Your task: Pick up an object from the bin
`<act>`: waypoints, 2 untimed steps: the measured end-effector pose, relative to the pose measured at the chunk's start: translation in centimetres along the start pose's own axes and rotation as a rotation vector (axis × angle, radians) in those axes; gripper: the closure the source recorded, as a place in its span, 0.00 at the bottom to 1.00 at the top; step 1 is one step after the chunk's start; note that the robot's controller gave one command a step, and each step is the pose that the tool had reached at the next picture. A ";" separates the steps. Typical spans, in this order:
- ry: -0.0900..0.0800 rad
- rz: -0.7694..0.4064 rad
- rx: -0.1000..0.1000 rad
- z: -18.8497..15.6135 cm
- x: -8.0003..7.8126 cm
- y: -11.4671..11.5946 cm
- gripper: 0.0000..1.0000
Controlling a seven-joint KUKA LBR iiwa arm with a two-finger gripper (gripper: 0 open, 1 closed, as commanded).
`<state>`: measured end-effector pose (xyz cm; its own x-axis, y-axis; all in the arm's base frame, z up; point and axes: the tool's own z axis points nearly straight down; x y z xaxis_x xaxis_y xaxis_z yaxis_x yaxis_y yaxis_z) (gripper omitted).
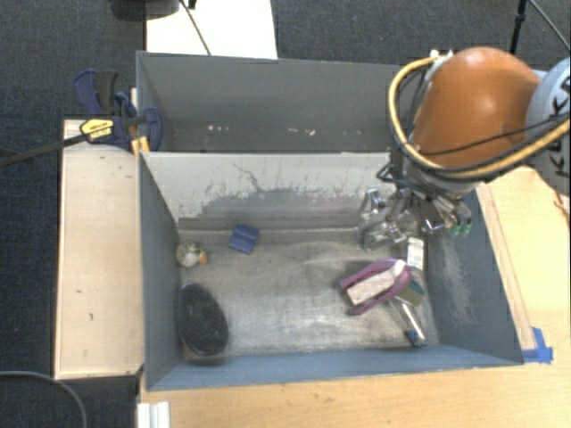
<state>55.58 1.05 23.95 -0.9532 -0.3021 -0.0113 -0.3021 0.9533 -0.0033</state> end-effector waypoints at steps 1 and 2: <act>0.009 0.004 -0.003 0.5 0.2 0.1 0.00; 0.015 -0.174 -0.007 13.5 5.9 -1.5 0.00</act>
Offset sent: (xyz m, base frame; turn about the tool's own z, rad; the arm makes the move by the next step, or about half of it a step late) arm 0.0000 0.0000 0.0000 0.0000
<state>50.61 -2.16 10.41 -0.8868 -0.4622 0.0041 -0.4621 0.8868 0.0031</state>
